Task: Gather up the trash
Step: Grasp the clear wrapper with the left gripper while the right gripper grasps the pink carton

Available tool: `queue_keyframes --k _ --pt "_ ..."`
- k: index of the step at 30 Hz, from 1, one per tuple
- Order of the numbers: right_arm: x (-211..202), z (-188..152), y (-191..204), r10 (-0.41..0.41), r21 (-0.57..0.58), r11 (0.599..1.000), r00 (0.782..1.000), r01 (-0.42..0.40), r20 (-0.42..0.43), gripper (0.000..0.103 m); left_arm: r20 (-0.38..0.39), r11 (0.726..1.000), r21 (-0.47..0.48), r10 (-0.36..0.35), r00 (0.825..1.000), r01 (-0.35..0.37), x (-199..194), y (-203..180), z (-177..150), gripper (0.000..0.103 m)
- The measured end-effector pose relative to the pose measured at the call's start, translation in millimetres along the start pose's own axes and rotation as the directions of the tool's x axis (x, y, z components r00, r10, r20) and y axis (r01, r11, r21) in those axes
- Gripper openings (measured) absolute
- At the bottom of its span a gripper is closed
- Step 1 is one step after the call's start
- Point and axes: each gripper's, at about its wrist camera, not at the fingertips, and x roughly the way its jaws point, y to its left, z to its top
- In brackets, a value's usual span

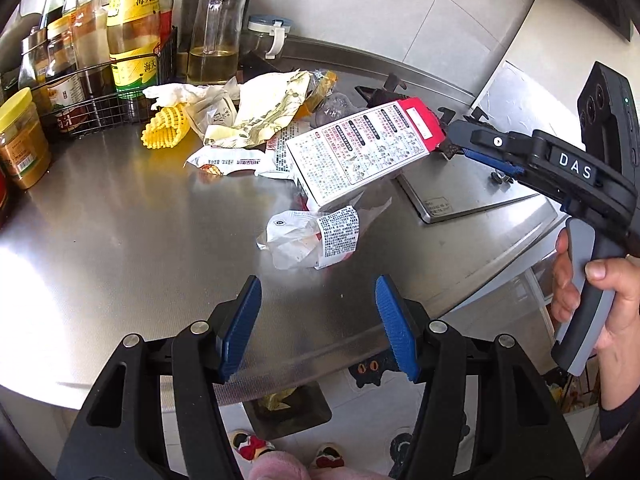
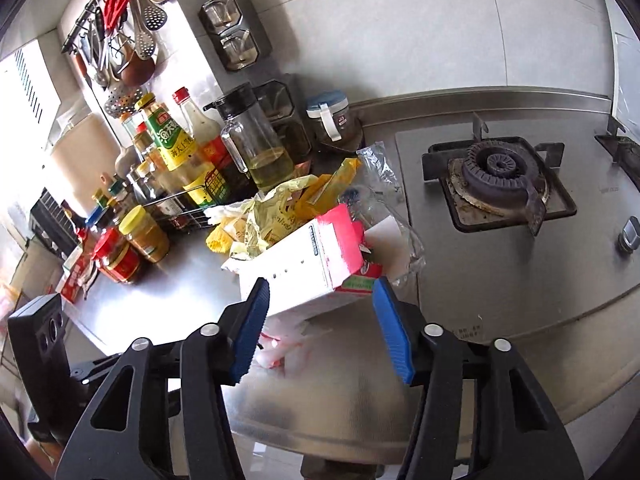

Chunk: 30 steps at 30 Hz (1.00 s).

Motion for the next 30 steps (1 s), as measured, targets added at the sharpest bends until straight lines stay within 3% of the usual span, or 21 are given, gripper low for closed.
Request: queue_keyframes --k 7,17,24,30 --pt "16 12 -12 0.0 0.042 0.999 1.0 0.001 -0.006 0.048 -0.037 0.999 0.005 -0.031 0.999 0.031 25 11 14 0.056" --pt "38 18 -14 0.02 0.046 0.999 0.999 -0.018 -0.046 0.047 -0.037 0.994 0.092 -0.051 0.998 0.054 52 1 28 0.055" --pt "38 21 -8 0.042 0.021 0.999 0.998 -0.042 -0.038 0.009 -0.054 0.993 0.092 -0.064 0.996 0.069 65 2 33 0.019" --pt "39 19 -1 0.043 0.007 0.999 0.998 -0.043 -0.049 0.006 -0.071 0.99 0.112 -0.083 0.994 0.091 71 -3 34 0.0"
